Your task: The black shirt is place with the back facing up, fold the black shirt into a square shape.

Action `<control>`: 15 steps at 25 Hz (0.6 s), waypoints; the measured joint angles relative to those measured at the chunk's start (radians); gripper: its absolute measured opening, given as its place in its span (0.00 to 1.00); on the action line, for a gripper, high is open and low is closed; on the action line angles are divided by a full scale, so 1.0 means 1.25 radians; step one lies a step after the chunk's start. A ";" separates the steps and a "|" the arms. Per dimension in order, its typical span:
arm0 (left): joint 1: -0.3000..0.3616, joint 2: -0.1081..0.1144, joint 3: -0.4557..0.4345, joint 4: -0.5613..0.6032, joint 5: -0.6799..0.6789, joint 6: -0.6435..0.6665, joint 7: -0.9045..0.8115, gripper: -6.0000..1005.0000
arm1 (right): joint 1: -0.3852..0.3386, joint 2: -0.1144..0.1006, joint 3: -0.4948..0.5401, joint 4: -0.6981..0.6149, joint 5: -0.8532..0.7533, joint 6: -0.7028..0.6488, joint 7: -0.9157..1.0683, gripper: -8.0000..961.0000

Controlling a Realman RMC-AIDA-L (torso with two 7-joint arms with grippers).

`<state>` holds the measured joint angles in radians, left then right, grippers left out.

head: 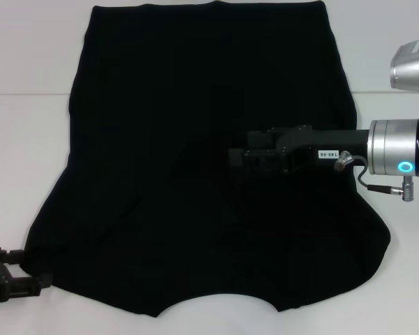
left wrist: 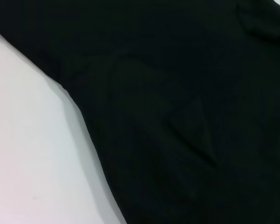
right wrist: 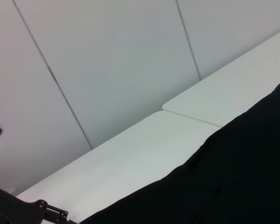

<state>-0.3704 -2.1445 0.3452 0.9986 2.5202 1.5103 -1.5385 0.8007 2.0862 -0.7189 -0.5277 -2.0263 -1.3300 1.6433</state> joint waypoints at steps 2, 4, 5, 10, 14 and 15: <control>-0.002 -0.001 0.000 0.000 0.001 0.000 0.000 0.85 | 0.000 0.000 0.002 0.000 0.000 0.000 0.000 0.79; -0.004 -0.001 0.000 0.000 0.001 0.002 0.000 0.85 | 0.000 0.000 0.003 0.000 0.000 0.000 0.000 0.79; -0.006 -0.001 0.000 0.000 0.001 0.005 0.000 0.85 | 0.000 0.000 0.003 0.000 0.000 0.000 0.000 0.79; -0.019 -0.002 0.000 -0.005 0.003 0.017 0.000 0.85 | 0.000 0.000 0.004 0.000 0.007 0.000 -0.002 0.79; -0.030 -0.003 0.000 -0.014 0.006 0.019 0.001 0.85 | -0.001 0.000 0.005 0.000 0.008 0.000 -0.003 0.79; -0.031 -0.004 0.000 -0.014 0.006 0.020 0.001 0.85 | -0.001 0.000 0.005 0.000 0.009 0.000 -0.003 0.79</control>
<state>-0.4097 -2.1490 0.3452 0.9809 2.5281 1.5351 -1.5374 0.7998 2.0861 -0.7132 -0.5277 -2.0152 -1.3301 1.6395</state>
